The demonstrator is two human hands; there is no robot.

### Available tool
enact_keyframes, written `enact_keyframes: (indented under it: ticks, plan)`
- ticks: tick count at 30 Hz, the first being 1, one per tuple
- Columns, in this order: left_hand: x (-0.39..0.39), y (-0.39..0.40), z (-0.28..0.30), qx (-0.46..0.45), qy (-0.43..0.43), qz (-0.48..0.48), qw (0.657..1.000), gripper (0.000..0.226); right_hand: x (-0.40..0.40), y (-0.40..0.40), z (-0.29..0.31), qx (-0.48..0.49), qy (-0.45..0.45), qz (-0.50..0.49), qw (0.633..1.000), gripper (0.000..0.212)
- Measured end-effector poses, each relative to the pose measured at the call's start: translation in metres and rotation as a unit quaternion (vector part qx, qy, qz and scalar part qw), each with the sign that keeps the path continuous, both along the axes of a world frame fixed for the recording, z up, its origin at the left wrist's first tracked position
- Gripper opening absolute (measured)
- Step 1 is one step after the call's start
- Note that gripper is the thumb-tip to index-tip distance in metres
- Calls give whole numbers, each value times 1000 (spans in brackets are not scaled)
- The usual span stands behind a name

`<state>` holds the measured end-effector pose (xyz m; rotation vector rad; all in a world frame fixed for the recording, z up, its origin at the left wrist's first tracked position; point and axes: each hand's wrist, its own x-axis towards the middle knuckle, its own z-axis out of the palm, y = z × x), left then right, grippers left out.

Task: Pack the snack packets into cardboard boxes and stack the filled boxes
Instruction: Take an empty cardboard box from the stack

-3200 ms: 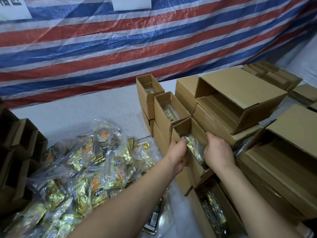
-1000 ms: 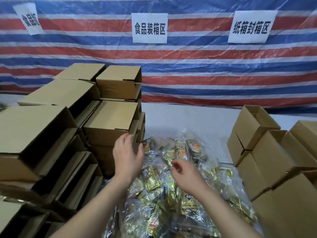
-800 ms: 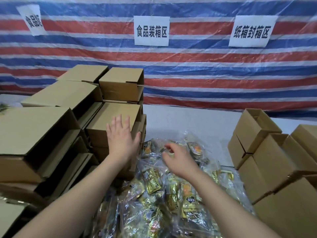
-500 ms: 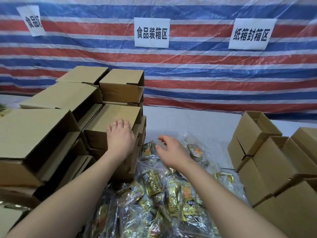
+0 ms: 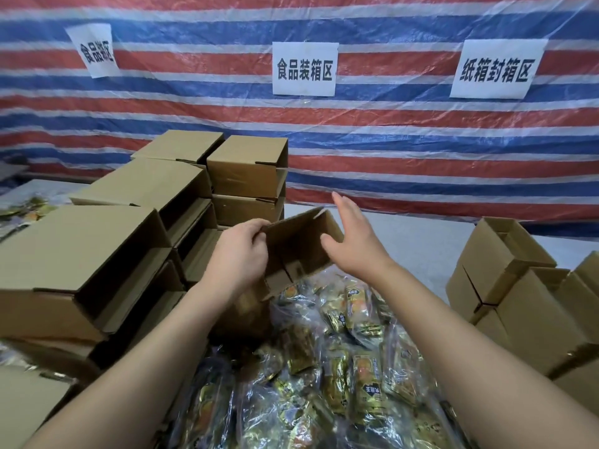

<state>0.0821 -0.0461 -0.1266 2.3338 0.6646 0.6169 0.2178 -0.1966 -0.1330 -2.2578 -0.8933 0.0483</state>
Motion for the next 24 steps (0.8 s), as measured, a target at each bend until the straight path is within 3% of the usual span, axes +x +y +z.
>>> enact_keyframes:
  ticks: [4,9,15,20,24]
  plan:
    - [2,-9,4,-37,-4,-67,997,29,10,-15,11,-100,-93,21,990,61]
    - [6,-16,-7,-84,52,-158,983,26,16,-41,1,-143,-141,21,979,7]
    - [4,-35,-35,-216,87,-215,948,25,6,-78,-34,-213,-120,16,969,22]
    - [-9,-65,-93,-231,135,-190,945,27,-28,-105,-89,-265,-91,-6,960,8]
    - [-30,-88,-148,-230,164,-178,942,24,-63,-124,-137,-298,-20,-16,954,16]
